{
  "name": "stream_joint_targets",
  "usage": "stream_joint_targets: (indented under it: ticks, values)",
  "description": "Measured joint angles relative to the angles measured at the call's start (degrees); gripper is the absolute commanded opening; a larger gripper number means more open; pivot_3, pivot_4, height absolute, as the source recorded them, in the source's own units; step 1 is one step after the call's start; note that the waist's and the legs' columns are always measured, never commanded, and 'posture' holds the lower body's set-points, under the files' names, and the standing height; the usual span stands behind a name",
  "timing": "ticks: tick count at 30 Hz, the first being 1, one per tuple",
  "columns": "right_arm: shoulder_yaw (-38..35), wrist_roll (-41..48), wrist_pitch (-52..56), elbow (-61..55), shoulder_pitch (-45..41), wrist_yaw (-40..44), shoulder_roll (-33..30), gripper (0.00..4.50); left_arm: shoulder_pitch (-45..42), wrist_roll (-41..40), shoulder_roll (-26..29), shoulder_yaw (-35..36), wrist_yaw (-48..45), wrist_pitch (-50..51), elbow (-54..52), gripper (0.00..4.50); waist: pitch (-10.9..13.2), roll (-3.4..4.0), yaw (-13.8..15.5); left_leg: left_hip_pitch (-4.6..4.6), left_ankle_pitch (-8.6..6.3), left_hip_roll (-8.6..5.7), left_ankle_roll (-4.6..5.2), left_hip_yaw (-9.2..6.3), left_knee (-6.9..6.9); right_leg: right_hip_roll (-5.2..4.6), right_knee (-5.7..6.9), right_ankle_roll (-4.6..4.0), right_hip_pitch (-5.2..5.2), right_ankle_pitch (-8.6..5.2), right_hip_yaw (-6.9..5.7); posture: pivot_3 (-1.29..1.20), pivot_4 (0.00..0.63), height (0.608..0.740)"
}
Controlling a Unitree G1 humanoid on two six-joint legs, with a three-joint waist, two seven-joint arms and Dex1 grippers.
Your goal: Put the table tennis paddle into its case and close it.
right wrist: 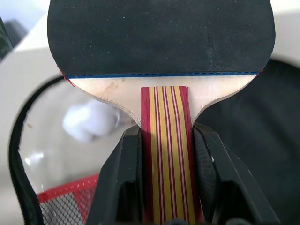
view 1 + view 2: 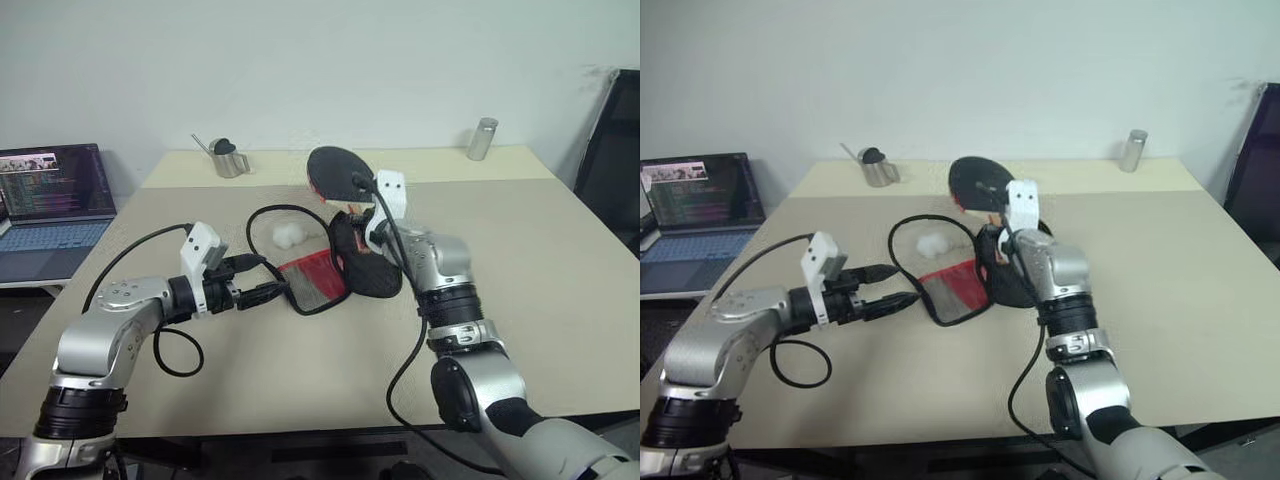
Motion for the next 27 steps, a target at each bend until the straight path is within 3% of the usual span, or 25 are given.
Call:
stream_joint_targets:
  ticks: [27]
  values:
    - [-0.01,-2.00,-1.99,6.31,4.29,-9.83,2.03,1.08,2.42,-2.24,-0.03,0.24,3.31,2.23,-5.23,4.26,-0.02,-0.01,-1.38,-0.15,0.00,0.00,-0.01,0.03,0.00,0.01,0.08,0.00,-0.18,0.00,0.03,0.00,0.150,0.740]
